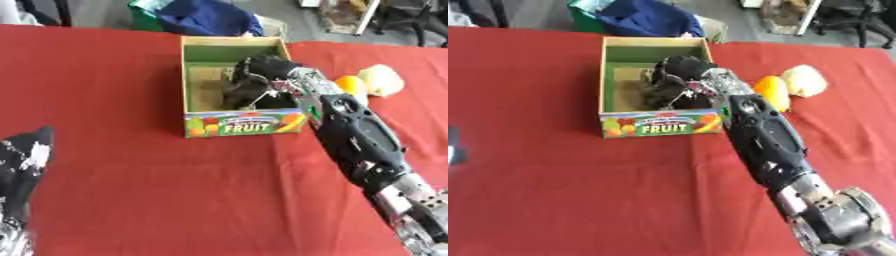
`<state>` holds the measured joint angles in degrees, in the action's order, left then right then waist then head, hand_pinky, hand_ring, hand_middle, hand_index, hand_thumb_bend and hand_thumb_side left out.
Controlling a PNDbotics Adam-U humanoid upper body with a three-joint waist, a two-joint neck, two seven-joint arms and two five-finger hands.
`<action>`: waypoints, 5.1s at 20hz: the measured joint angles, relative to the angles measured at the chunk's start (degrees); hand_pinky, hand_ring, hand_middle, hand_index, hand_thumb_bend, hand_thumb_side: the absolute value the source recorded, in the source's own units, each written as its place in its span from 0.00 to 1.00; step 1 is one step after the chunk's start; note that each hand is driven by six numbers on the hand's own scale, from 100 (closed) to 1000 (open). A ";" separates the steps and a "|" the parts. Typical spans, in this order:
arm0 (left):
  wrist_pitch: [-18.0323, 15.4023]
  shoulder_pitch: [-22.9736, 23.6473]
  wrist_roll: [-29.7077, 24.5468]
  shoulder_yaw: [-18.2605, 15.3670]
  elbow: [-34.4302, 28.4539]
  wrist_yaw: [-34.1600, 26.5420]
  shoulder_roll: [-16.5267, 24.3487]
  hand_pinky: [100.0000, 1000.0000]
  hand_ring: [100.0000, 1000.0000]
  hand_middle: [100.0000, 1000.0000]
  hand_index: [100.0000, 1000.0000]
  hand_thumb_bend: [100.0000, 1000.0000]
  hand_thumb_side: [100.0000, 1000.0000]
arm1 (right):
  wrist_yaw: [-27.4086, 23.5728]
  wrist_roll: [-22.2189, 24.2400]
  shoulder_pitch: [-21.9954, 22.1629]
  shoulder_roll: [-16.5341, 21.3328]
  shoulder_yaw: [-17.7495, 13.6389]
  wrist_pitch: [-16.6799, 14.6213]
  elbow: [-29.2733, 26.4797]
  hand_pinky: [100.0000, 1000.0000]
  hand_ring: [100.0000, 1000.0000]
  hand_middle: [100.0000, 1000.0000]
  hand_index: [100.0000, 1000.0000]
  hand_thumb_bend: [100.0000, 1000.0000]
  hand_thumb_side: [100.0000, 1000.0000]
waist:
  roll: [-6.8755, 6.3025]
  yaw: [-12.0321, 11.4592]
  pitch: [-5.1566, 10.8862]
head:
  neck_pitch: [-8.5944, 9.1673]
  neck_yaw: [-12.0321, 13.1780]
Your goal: Pick up objects on the table and place them in the box.
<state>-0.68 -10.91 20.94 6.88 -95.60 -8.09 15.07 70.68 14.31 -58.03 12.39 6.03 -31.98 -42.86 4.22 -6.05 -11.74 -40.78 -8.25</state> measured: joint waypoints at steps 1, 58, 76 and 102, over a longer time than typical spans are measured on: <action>0.00 0.00 0.00 0.00 0.00 0.00 0.00 0.54 0.50 0.42 0.56 0.48 0.39 | -0.13 0.60 -0.01 0.00 -0.01 -0.17 -0.04 0.62 0.63 0.69 0.81 0.00 0.34 | -0.01 0.02 0.00 | 0.00 0.00; 0.18 0.35 0.29 -0.36 0.00 0.02 0.11 0.54 0.50 0.42 0.56 0.48 0.39 | -18.62 10.50 10.73 21.59 -9.21 9.18 -2.90 0.75 0.84 0.93 0.94 0.15 0.64 | -0.16 2.42 0.10 | 0.10 1.10; 0.18 0.35 0.29 -0.36 0.00 0.02 0.11 0.54 0.50 0.42 0.56 0.48 0.39 | -8.18 5.04 10.87 19.60 -8.43 9.61 -2.42 0.66 0.66 0.45 0.55 0.00 0.34 | -0.16 2.52 0.10 | 0.52 1.06; 0.27 0.28 0.17 -0.32 0.00 0.02 0.10 0.54 0.50 0.42 0.56 0.48 0.39 | -15.17 -6.62 -0.79 13.22 -7.79 9.46 -7.00 0.50 0.44 0.18 0.28 0.00 0.10 | -0.26 1.27 0.13 | 0.60 0.93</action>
<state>-0.42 -10.63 21.12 6.57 -95.60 -8.06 15.17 55.51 7.69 -58.82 25.61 -1.76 -22.52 -49.85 3.97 -4.78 -11.61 -40.18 -7.32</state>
